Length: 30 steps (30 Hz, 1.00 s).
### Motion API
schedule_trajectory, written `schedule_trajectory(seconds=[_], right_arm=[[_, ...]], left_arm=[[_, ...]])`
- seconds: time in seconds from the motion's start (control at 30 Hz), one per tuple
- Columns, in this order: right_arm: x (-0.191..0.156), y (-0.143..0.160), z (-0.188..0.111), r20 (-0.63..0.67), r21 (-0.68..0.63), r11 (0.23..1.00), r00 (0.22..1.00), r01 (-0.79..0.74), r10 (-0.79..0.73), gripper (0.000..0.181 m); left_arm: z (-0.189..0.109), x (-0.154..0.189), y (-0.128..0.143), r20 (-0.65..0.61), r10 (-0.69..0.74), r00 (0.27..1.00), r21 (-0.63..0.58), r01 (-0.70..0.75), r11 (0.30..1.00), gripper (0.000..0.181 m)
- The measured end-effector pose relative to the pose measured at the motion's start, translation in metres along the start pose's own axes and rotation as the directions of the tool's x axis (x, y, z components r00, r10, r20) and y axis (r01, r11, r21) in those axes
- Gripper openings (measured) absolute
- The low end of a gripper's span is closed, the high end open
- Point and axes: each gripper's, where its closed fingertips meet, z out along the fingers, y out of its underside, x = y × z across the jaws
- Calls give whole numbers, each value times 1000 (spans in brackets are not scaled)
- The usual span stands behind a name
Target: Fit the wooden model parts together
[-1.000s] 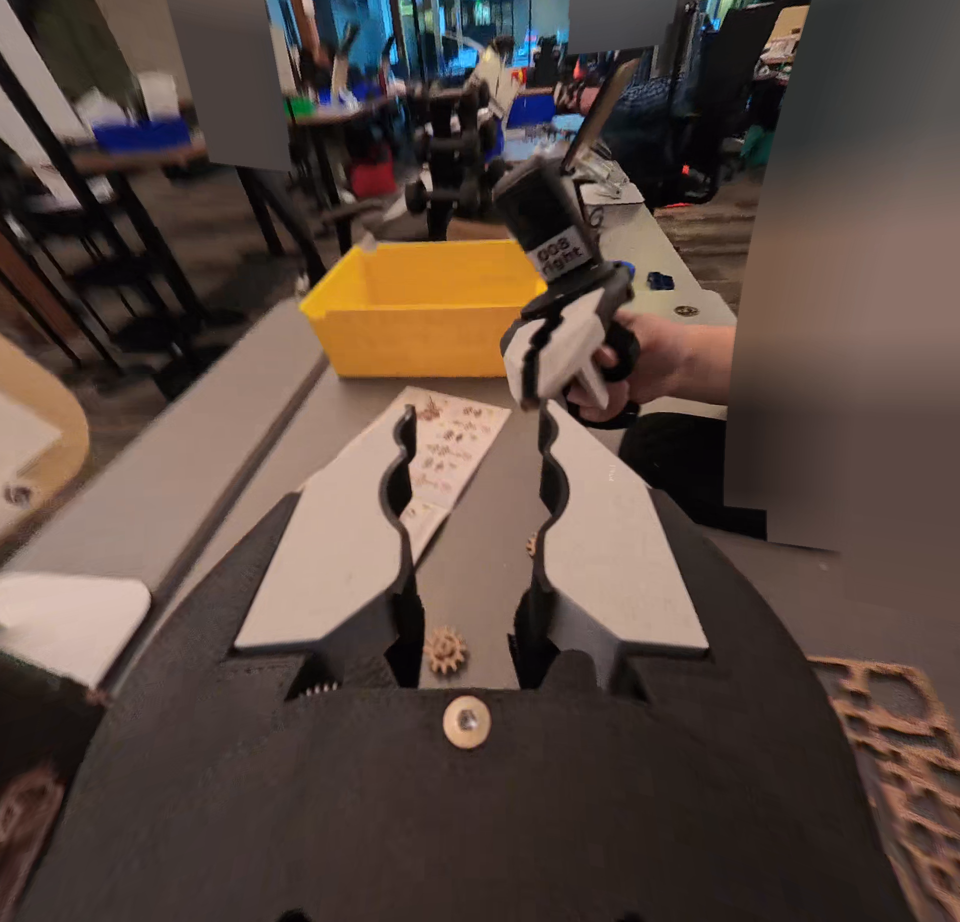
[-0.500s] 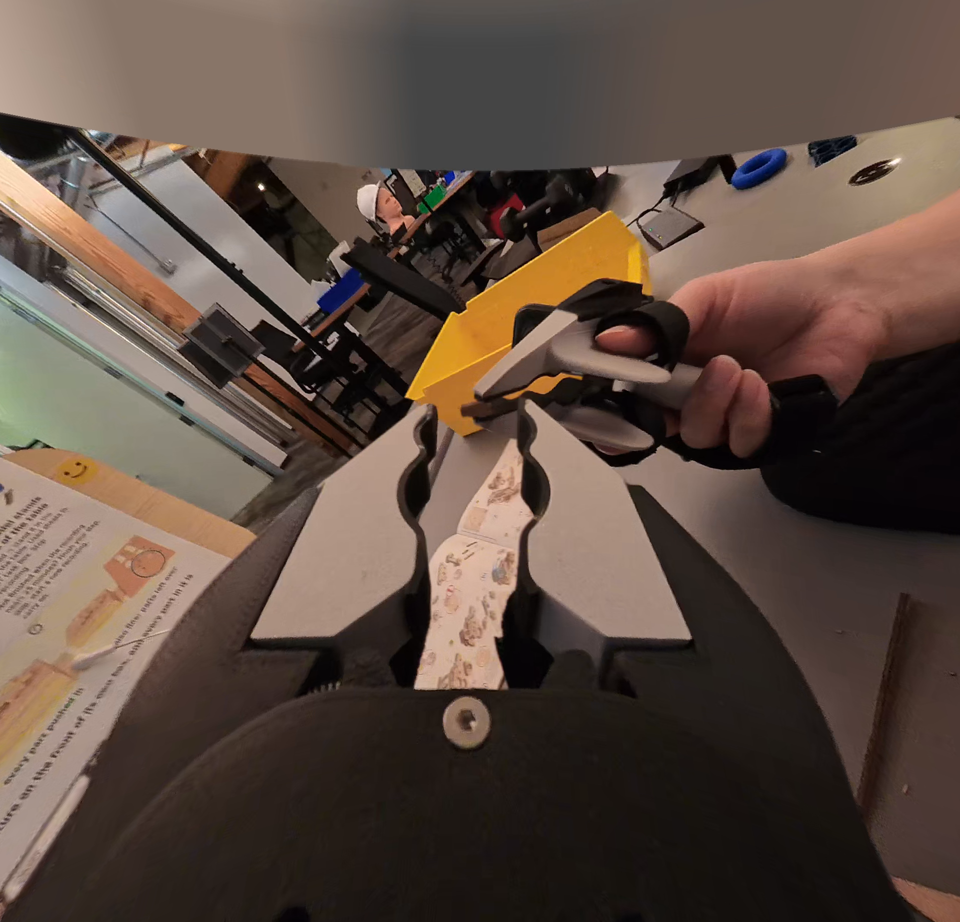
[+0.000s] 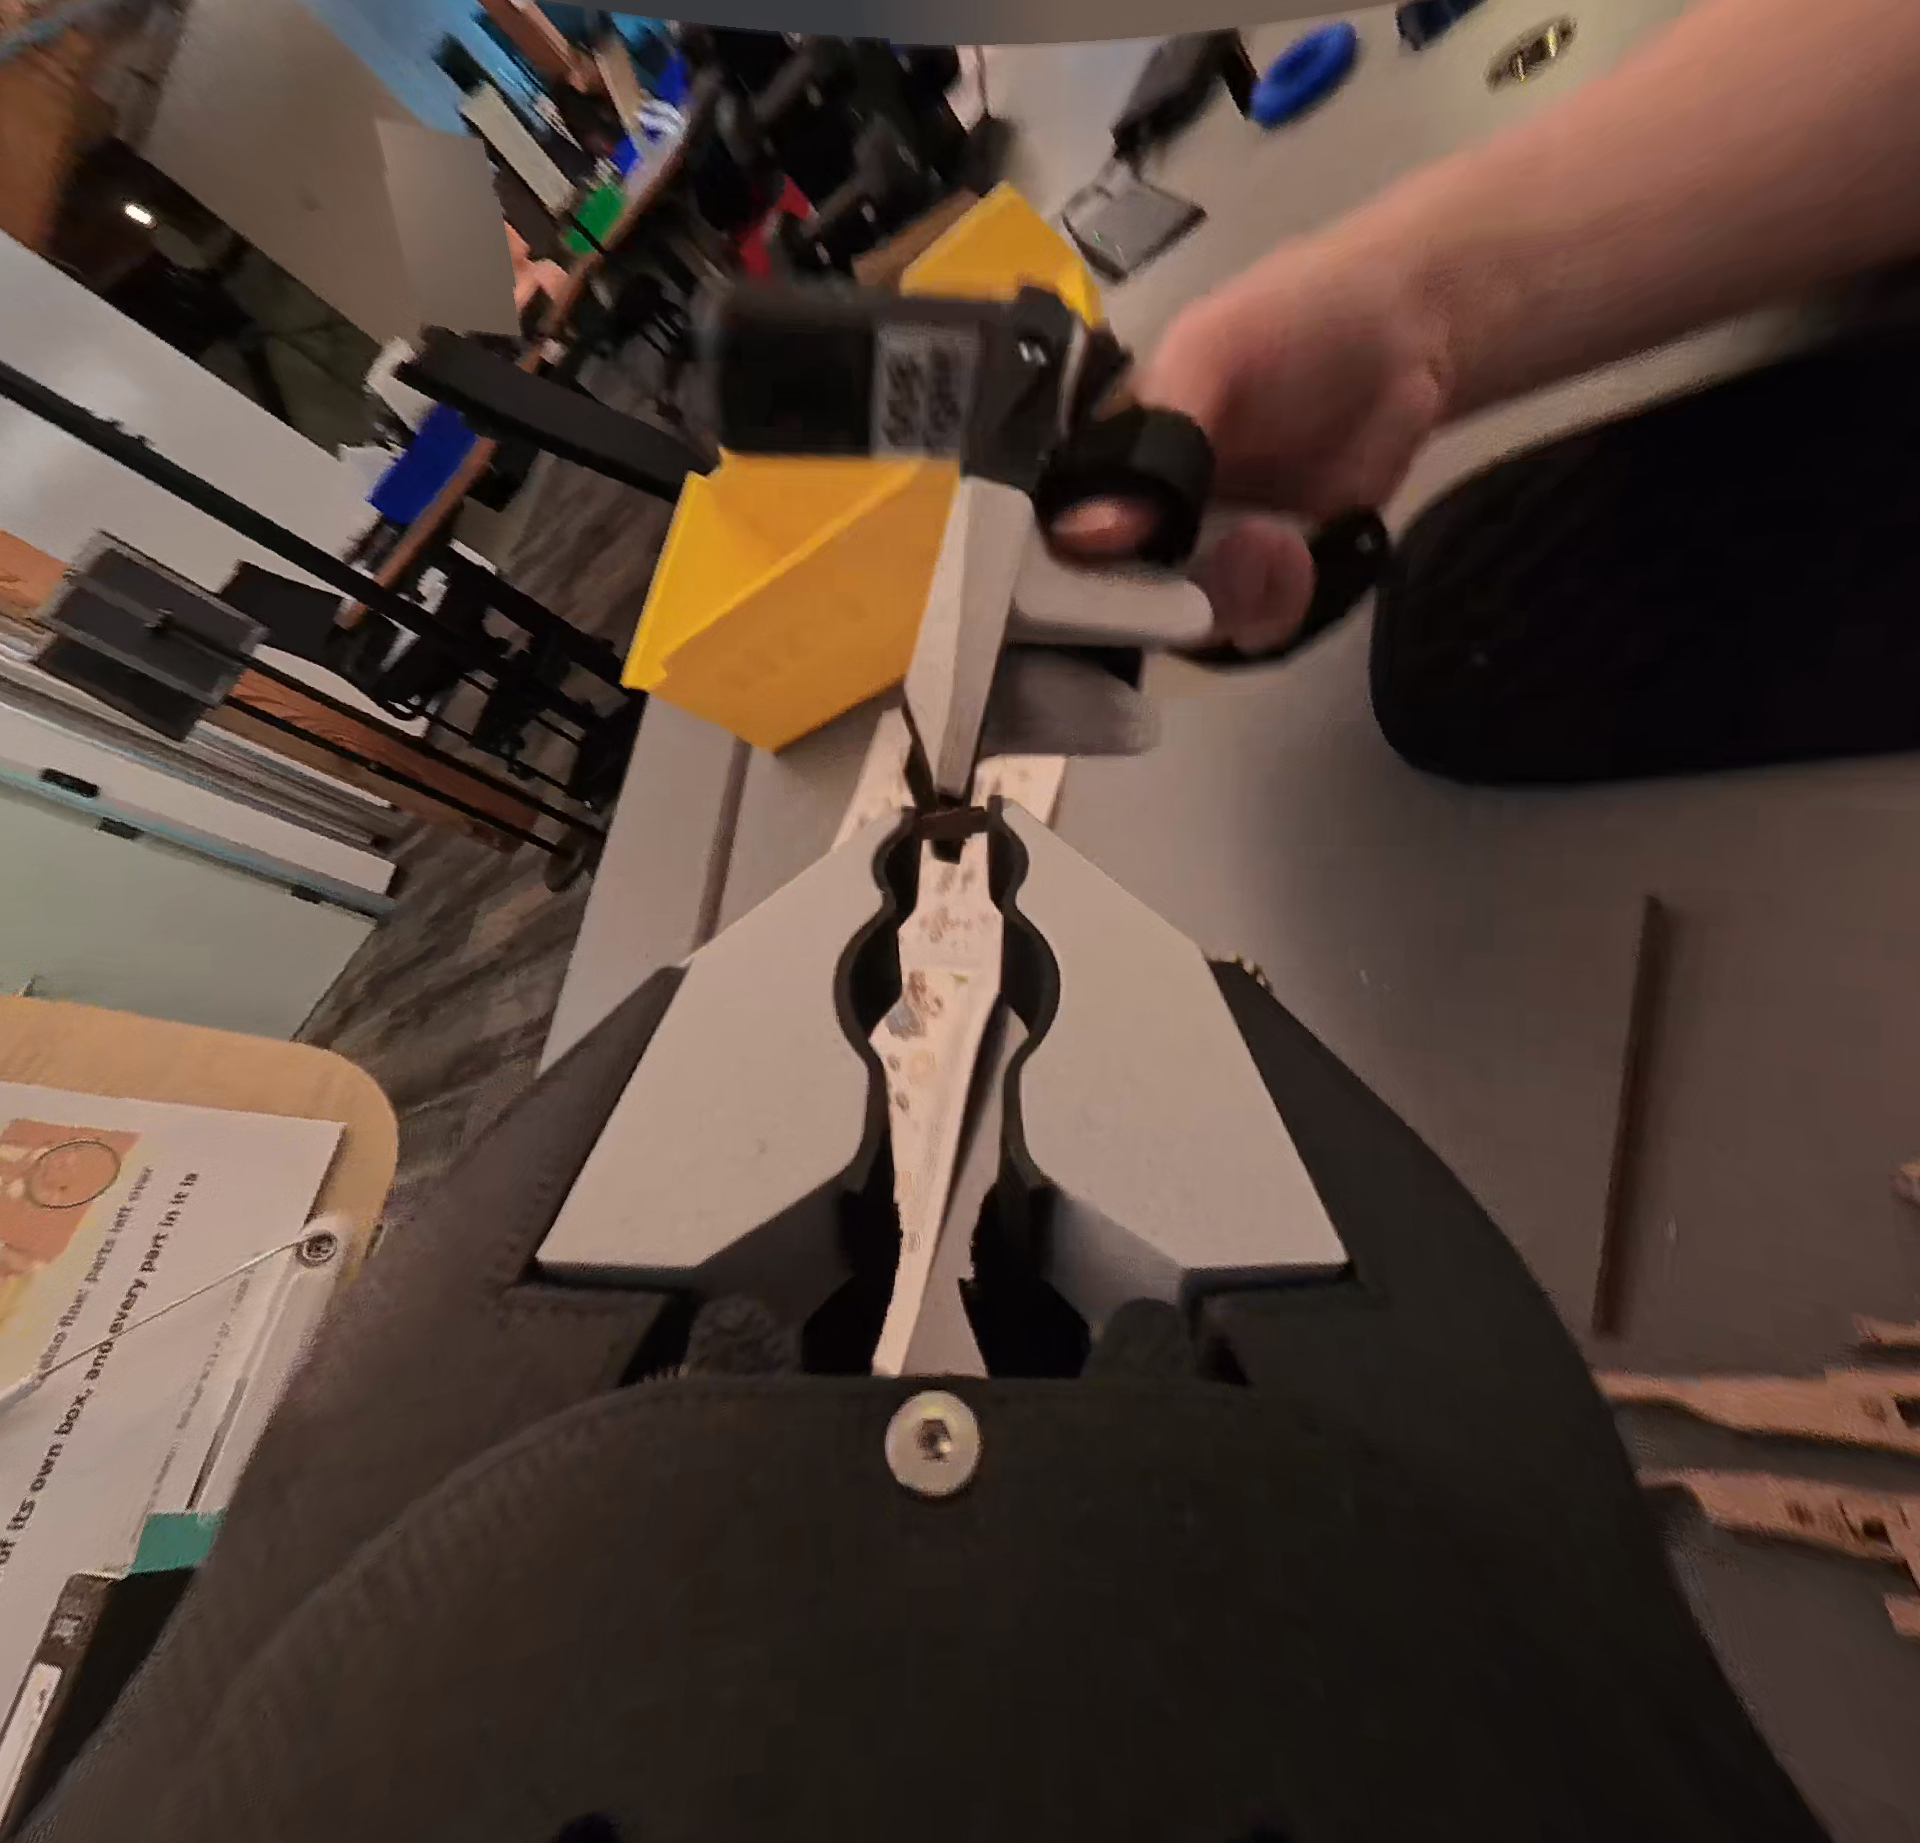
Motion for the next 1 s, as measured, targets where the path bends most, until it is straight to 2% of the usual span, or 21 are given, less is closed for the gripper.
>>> schedule_trajectory(seconds=[0.03, 0.13, 0.23, 0.3, 0.4, 0.5, 0.6, 0.67, 0.73, 0.83, 0.9, 1.0], right_arm=[[6, 4, -1, -71, -55, 997, 996, 50, -54, 14], [18, 20, -4, -197, -194, 979, 974, 70, -109, 17], [25, 25, -5, -227, -201, 979, 970, 42, -88, 14], [30, 28, -6, -241, -199, 980, 969, 15, -64, 5], [32, 34, -4, -237, -218, 976, 971, -13, -40, 6], [36, 38, -5, -255, -247, 969, 964, 13, -78, 1], [31, 29, -6, -220, -218, 973, 967, 79, -128, 0], [24, 17, -9, -183, -164, 971, 962, 175, -204, 0], [15, 3, -12, -153, -87, 961, 949, 263, -274, 0], [2, -8, -13, -90, 18, 955, 952, 296, -293, 0], [-4, -8, -11, -45, 42, 959, 959, 282, -280, 0], [-9, -8, -8, 4, 79, 963, 966, 256, -258, 0]], left_arm=[[2, 4, 6, -19, 20, 1000, -36, -20, 999, 10], [7, 9, 22, -40, 60, 997, -116, -64, 991, 10], [12, 15, 31, -63, 73, 995, -160, -82, 984, 10], [15, 20, 35, -82, 77, 994, -178, -91, 980, 10], [18, 25, 38, -104, 82, 991, -190, -101, 977, 10], [20, 29, 40, -119, 77, 990, -202, -100, 974, 10], [19, 22, 37, -95, -14, 995, -169, -2, 986, 13], [16, 14, 29, -109, -188, 976, -88, 179, 980, 18], [14, 7, 18, -188, -433, 881, -10, 439, 898, 20], [11, 4, 0, -373, -651, 661, 61, 717, 694, 17], [10, 5, -8, -462, -689, 558, 76, 799, 597, 15], [10, 3, -13, -502, -709, 495, 99, 847, 522, 10]])
